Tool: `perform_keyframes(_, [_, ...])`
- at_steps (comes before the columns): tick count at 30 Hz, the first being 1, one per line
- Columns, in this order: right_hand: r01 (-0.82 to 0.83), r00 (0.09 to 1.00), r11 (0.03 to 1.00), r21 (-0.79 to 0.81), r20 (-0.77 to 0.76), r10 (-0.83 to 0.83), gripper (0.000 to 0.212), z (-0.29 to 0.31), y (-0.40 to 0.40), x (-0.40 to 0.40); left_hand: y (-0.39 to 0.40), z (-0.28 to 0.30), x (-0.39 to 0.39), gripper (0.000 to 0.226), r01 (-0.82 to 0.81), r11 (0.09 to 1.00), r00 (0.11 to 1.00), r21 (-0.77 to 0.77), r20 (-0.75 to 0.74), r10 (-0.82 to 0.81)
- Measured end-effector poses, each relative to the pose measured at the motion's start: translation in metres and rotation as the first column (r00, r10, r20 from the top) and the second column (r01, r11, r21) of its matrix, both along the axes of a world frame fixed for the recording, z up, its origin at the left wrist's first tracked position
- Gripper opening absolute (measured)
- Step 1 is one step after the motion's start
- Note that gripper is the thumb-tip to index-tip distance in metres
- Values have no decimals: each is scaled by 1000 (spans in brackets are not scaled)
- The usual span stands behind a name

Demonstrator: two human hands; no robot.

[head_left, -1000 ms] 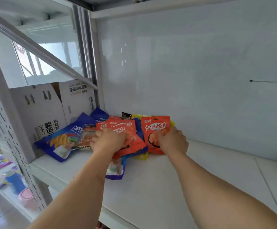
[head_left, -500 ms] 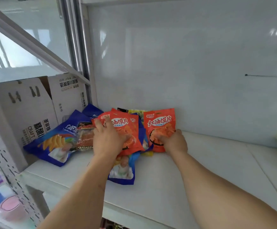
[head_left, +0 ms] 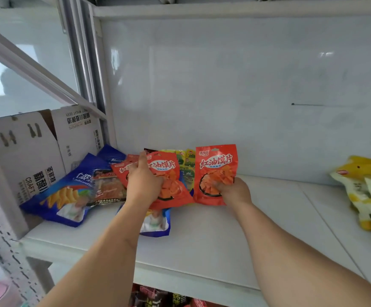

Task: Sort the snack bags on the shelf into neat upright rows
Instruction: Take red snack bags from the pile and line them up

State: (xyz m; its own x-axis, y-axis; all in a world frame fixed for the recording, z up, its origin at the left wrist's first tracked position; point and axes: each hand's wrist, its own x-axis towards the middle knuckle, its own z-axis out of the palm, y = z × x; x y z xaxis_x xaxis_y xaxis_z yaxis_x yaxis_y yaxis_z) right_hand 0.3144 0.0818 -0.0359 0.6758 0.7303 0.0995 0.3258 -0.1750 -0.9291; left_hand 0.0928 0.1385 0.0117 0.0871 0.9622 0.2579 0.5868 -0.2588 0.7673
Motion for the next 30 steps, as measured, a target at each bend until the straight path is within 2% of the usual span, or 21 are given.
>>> perform_keyframes(3, [4,1000,998,55,-10,-3,20,5,-10,5,-10,5,11,91,73,997,997,-6,31,-73])
perform_keyframes(7, [60,998,994,87,-30,-58,34,7,-30,29,-29,13,41,99,193,981,976,0,99,-192])
perform_keyframes(10, [79,996,989,128,-52,-73,34,4,-54,59,-44,13,72,103,265,964,954,-23,148,-259])
perform_keyframes(13, [134,989,982,133,-84,-124,32,2,-80,94,-59,5,108,99,315,947,934,-63,197,-298])
perform_keyframes(20, [222,974,973,70,33,-225,22,-2,-118,182,-87,-20,195,79,437,897,855,-64,340,-392])
perform_keyframes(24, [212,975,977,26,66,-213,13,-12,-117,227,-92,-31,239,78,475,870,816,-130,436,-380])
perform_keyframes(30, [227,967,971,-80,134,-215,10,-13,-101,258,-85,-42,270,97,493,827,760,-271,596,-257])
